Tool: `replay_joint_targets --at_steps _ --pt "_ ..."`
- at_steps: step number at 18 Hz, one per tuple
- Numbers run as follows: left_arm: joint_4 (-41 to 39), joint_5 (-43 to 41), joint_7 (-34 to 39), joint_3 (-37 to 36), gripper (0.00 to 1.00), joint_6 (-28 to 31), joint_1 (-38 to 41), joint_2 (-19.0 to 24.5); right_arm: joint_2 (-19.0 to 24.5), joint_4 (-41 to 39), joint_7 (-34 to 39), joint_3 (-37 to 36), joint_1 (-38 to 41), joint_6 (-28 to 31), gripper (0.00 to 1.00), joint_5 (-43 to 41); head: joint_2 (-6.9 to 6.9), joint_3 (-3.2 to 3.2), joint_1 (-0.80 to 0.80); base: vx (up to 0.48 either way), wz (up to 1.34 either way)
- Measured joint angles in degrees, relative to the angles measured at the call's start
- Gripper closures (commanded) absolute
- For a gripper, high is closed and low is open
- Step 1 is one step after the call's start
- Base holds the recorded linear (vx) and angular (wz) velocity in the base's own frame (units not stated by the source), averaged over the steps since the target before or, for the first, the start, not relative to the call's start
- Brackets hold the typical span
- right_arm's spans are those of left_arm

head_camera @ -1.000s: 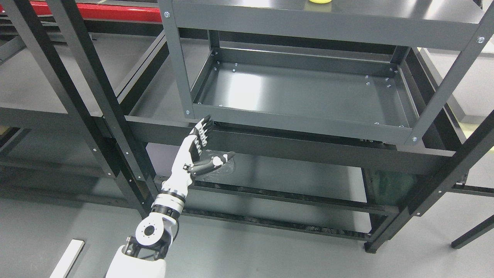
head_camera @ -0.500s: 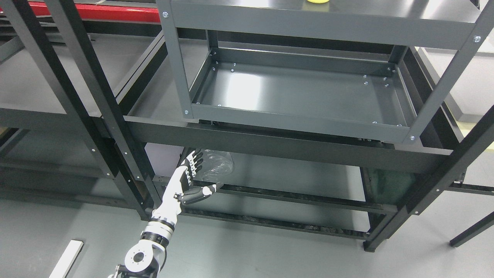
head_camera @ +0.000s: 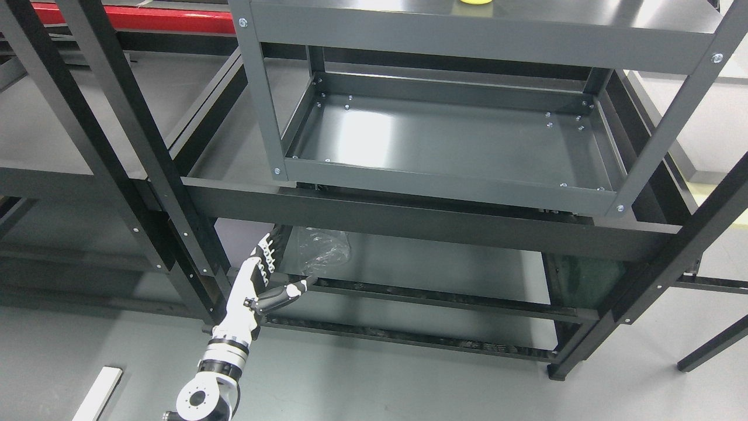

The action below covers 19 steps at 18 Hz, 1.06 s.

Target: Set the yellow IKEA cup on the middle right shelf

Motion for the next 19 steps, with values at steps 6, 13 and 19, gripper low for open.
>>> replay_joint_targets --at_steps 6,13,19 --pt "-0.3 0.1 0.3 -0.3 0.01 0.0 -0.1 -0.1 0.0 0.0 0.0 0.0 0.0 0.0 0.01 0.0 0.0 0.0 0.0 0.0 0.0" --pt "-1.3 0.2 0.3 -0.6 0.01 -0.3 -2.1 -0.2 0.0 0.0 0.0 0.0 0.0 0.0 0.01 0.0 0.0 0.0 0.0 0.001 0.01" --pt "-3.4 0.2 0.3 -0.8 0.01 -0.3 -4.7 -0.2 0.0 0.0 0.0 0.0 0.0 0.0 0.01 0.0 0.0 0.0 0.0 0.009 0.01"
